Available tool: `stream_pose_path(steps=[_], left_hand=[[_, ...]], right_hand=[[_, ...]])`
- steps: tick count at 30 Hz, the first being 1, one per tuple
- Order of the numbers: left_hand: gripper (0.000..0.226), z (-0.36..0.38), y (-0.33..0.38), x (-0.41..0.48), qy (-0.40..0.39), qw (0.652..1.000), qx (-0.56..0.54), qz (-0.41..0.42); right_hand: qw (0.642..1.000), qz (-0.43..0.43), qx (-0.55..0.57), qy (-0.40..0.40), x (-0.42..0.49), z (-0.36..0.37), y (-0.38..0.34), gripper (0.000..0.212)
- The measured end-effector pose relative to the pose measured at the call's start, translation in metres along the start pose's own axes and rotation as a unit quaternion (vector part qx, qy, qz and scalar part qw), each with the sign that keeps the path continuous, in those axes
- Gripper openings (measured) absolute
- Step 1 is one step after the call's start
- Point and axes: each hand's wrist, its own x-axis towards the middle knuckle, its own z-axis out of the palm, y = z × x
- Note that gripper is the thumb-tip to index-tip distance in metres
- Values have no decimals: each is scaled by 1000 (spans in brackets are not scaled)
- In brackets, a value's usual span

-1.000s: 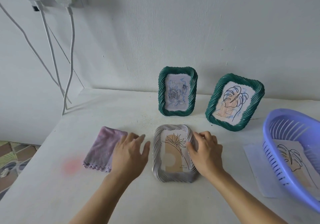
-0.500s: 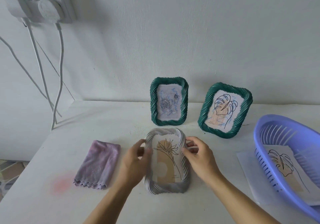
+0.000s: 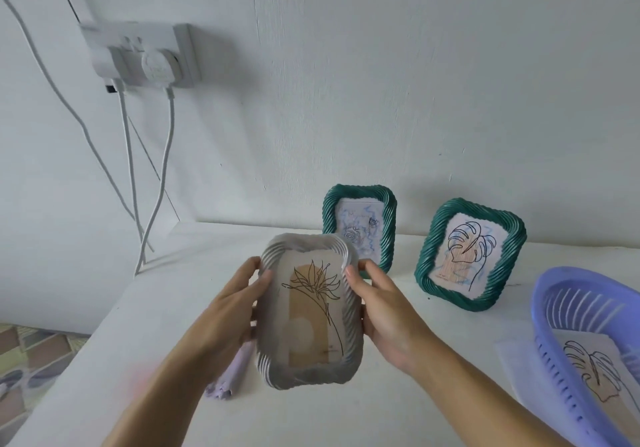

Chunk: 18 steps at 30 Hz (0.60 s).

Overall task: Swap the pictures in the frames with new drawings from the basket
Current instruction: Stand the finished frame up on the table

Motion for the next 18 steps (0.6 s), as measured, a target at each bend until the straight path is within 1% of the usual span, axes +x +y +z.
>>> stream_pose_path(steps=[2, 4, 5, 8, 12, 16, 18], left_hand=[[32, -6, 1, 0, -12, 1000, -16, 16], [36, -7, 2, -3, -2, 997, -8, 71], [38, -7, 2, -3, 10, 995, -4, 104], [45, -7, 1, 1, 47, 983, -6, 178], [40, -16, 8, 17, 76, 972, -2, 221], [21, -32, 19, 45, 82, 966, 25, 244], [17, -40, 23, 61, 80, 965, 26, 247]], right_hand=[[1000, -20, -20, 1, 7, 9, -2, 16], [996, -66, -56, 14, 15, 18, -3, 11], [992, -97, -77, 23, 18, 23, -4, 13], [976, -181, -116, 35, 29, 36, -10, 27], [964, -230, -129, 16, 46, 48, -17, 33], [959, -251, -133, 4, 75, 57, -23, 34], [956, -262, -136, 10, 91, 61, -25, 32]])
